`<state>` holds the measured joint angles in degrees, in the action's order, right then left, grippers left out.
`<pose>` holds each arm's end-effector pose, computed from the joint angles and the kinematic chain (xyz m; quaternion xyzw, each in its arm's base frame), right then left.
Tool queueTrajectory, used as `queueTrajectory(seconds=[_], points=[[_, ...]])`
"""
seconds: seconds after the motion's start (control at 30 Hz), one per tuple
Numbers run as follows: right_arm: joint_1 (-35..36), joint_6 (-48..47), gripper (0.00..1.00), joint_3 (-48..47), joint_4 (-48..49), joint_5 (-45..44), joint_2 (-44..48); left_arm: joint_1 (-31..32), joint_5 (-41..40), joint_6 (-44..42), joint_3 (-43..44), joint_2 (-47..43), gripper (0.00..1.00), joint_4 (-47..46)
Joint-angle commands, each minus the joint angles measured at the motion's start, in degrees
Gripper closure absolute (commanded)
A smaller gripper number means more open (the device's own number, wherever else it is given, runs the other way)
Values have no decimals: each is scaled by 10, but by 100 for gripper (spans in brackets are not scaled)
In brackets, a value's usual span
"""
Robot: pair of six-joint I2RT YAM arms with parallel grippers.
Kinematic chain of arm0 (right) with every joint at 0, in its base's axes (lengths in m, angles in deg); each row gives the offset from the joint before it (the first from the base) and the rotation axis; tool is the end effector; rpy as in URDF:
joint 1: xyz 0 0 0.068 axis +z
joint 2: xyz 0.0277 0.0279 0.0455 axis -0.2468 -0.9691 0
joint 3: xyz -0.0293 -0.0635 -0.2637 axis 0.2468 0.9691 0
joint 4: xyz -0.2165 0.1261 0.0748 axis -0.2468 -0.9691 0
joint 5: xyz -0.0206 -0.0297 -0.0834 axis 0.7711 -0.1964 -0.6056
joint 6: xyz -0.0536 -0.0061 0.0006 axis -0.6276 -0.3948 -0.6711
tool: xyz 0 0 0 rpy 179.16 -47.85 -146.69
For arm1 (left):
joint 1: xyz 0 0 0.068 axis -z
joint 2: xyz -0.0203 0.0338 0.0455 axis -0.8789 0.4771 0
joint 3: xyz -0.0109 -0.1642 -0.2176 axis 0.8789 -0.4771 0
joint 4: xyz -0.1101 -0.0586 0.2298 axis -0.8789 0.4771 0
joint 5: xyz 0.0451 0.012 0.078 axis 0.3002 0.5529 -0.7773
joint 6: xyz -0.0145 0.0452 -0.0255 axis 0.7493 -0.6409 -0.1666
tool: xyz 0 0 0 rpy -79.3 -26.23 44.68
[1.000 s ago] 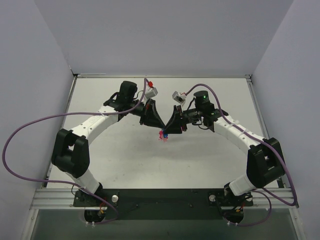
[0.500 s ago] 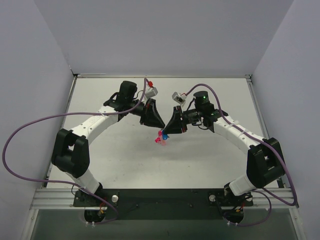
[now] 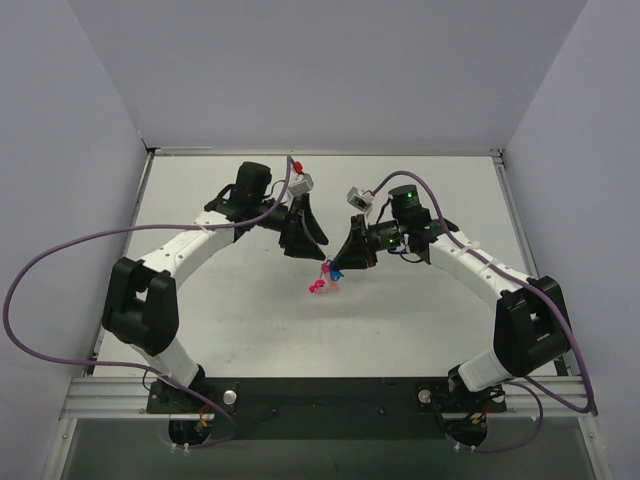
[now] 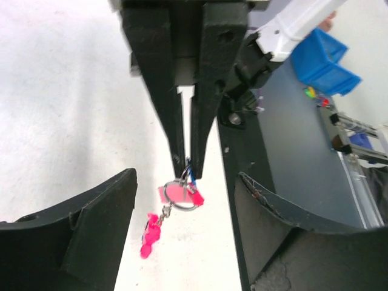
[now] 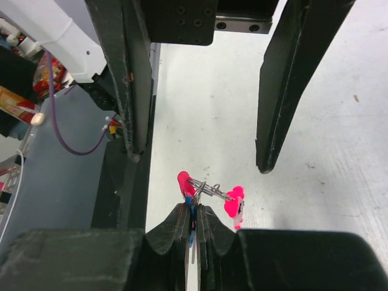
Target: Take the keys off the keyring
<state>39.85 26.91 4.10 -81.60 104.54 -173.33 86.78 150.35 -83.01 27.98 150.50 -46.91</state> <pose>0.2760 0.1696 0.2753 -0.5008 0.5636 0.5555 0.3508 0.3100 -0.1844 0.2913 0.4468 0.6116 -0.6035 0.2492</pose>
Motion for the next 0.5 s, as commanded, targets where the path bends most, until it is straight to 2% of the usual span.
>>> queueTrajectory(seconds=[0.0, 0.17, 0.3, 0.47], points=[[-15, -23, 100, -26, 2, -22, 37, -2, -104, -72, 15, -23, 25, 66], [-22, -7, 100, -33, 2, -77, 56, 2, -178, -97, 0, -16, 24, 75], [-23, 5, 100, -35, 1, -107, 73, 16, -179, -107, -7, -15, 24, 73], [-23, 24, 100, -34, 3, -104, 75, 25, -158, -79, -7, -16, 25, 41]])
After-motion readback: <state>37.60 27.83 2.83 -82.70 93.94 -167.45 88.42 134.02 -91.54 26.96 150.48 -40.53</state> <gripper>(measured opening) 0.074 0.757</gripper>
